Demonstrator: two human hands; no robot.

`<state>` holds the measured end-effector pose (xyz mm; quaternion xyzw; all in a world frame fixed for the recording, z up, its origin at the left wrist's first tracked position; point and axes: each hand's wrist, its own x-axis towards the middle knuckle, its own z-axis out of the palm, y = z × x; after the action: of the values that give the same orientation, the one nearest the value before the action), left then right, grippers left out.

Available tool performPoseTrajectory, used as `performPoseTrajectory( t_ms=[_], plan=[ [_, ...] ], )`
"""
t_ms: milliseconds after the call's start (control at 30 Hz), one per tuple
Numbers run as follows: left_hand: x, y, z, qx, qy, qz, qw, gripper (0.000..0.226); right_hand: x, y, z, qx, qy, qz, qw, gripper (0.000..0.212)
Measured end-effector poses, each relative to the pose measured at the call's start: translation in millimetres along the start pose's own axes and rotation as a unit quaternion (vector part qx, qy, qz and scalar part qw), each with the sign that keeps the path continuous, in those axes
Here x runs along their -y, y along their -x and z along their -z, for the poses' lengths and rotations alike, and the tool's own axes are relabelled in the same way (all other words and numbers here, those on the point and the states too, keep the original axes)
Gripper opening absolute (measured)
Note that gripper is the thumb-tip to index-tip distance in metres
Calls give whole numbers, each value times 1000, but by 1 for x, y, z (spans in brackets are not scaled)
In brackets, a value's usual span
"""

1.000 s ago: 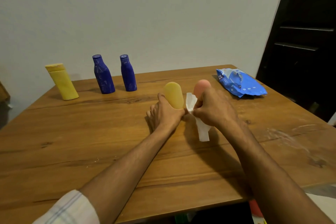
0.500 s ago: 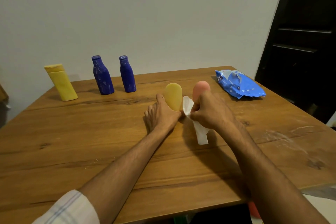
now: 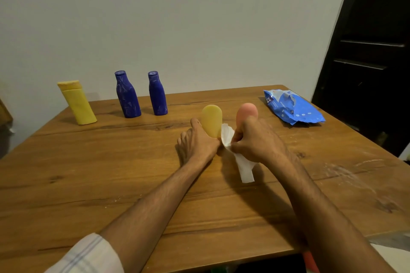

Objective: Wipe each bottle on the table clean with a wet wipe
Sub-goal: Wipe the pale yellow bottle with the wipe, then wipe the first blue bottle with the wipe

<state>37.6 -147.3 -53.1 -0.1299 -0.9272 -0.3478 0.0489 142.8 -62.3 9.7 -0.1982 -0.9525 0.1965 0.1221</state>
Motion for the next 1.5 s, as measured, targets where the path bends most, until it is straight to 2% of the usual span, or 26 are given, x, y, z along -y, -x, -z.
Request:
performPoseTrajectory(
  t_ms=[200, 300, 400, 467, 533, 667, 767, 833, 933, 1167, 1333, 1500],
  plan=[
    [1, 4, 5, 3, 12, -4, 1000, 80, 0, 1, 0, -4, -1, 18, 1000, 16],
    [2, 6, 12, 31, 30, 0, 999, 77, 4, 5, 3, -1, -4, 47, 999, 8],
    [10, 0, 34, 109, 101, 41, 988, 74, 16, 14, 3, 1, -34, 93, 995, 5],
    [21, -5, 59, 164, 199, 90, 962, 76, 29, 19, 0, -7, -66, 124, 990, 5],
    [33, -14, 84, 180, 243, 102, 948, 73, 45, 19, -7, -6, -98, 144, 985, 5],
    [59, -43, 108, 102, 234, 71, 964, 29, 80, -4, -33, 3, -146, 154, 977, 9],
    [74, -63, 102, 23, 255, 82, 963, 16, 102, -30, -54, -7, -157, 148, 976, 3],
    [82, -75, 94, -19, 242, 87, 966, 12, 110, -43, -66, -13, -170, 142, 975, 7],
    [85, -95, 84, -46, 196, 65, 977, 16, 116, -62, -83, -26, -199, 122, 972, 5],
    [78, -139, 62, -55, 103, 69, 991, 57, 117, -95, -113, -57, -303, 9, 951, 6],
    [74, -156, 50, -77, 43, 91, 992, 57, 119, -110, -115, -77, -374, -43, 923, 7],
    [71, -163, 39, -111, -13, 110, 988, 51, 119, -114, -117, -72, -400, -53, 912, 7]
  ],
)
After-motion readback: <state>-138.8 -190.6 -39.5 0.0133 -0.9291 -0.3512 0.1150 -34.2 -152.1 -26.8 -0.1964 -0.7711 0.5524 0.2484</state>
